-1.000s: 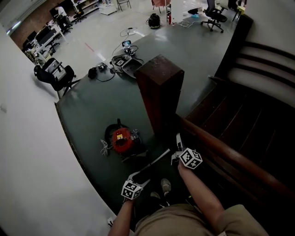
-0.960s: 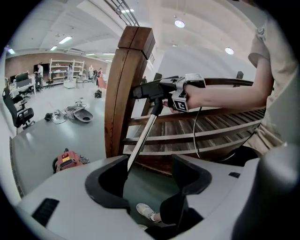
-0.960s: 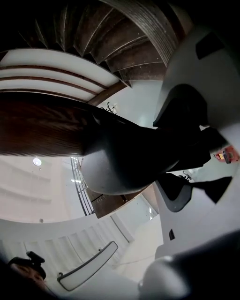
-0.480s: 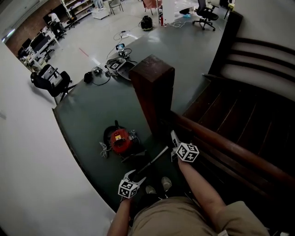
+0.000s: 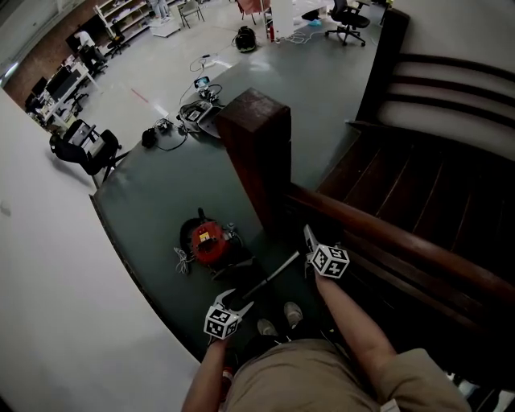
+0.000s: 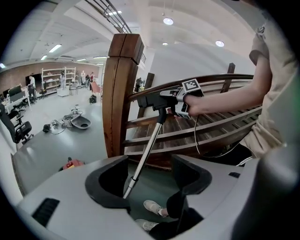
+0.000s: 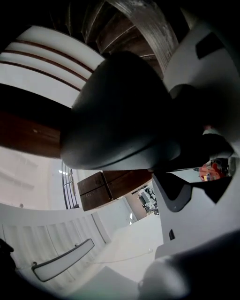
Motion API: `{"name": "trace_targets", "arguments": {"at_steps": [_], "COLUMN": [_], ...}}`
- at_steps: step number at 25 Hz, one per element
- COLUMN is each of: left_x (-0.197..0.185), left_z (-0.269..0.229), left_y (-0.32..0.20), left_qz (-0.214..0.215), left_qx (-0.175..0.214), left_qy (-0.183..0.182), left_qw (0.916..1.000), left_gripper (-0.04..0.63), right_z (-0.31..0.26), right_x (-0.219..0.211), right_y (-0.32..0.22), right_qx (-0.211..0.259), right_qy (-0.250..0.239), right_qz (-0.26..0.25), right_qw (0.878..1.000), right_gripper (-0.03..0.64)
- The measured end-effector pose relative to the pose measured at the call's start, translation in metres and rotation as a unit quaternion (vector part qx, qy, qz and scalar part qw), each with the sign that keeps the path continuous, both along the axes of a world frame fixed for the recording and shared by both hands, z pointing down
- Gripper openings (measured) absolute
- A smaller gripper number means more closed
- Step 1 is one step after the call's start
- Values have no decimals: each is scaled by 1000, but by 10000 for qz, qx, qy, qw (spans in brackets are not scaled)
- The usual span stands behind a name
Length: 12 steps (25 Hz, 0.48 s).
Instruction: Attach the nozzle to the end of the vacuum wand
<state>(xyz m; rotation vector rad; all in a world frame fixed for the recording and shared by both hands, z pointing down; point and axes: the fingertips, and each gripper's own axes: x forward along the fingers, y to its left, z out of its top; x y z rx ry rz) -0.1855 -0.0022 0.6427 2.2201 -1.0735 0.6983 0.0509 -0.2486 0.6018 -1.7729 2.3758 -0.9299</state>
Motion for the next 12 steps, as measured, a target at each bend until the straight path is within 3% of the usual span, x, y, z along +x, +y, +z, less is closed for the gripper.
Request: {"name": "trace_targets", "arguments": {"at_steps": [12], "left_x": [23], "left_z": [14], "left_y": [35], "left_qz": [236], "left_qx": [-188], "left_qy": [-109], "left_qw": [9995], "left_gripper": [288], "right_z": [27], "right_x": [58], "right_y": [19], "right_qx": [-157], "right_qy": [-35], "right_qz": [312], "right_qw": [9994], "right_gripper": [285]}}
